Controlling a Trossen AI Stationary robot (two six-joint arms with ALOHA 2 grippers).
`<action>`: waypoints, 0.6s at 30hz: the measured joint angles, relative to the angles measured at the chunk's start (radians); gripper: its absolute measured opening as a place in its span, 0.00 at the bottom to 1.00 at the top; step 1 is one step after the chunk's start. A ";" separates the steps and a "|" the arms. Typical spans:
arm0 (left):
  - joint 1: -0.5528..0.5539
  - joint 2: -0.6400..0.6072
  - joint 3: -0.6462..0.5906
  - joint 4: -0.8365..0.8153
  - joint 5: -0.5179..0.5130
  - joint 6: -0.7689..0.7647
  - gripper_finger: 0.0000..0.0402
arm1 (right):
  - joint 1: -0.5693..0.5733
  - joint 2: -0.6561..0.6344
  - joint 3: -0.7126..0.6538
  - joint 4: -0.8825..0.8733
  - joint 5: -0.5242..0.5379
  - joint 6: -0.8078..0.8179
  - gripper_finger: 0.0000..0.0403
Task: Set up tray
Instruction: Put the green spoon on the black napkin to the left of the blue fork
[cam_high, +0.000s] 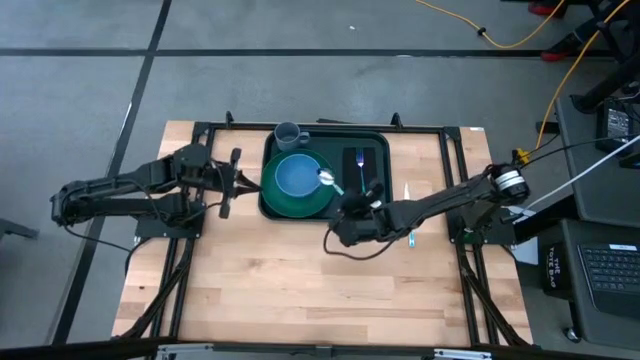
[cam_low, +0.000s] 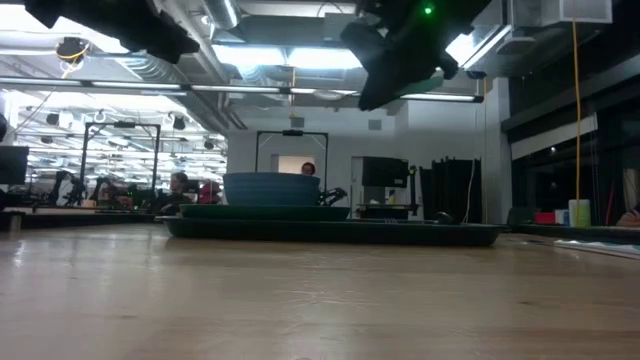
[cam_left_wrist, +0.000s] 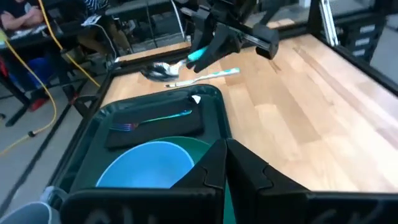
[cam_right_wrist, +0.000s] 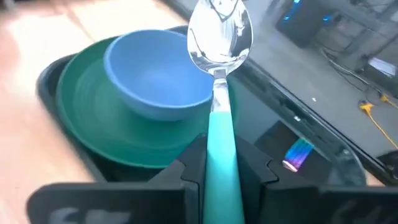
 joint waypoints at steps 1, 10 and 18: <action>0.000 0.003 0.000 0.009 -0.001 -0.017 0.01 | -0.001 -0.007 -0.007 -0.004 0.010 0.023 0.13; 0.000 0.007 0.000 0.021 -0.016 -0.049 0.01 | -0.087 -0.012 0.001 0.010 -0.009 0.221 0.15; 0.000 0.007 0.000 0.020 -0.017 -0.049 0.02 | -0.184 -0.002 0.001 0.008 -0.035 0.329 0.13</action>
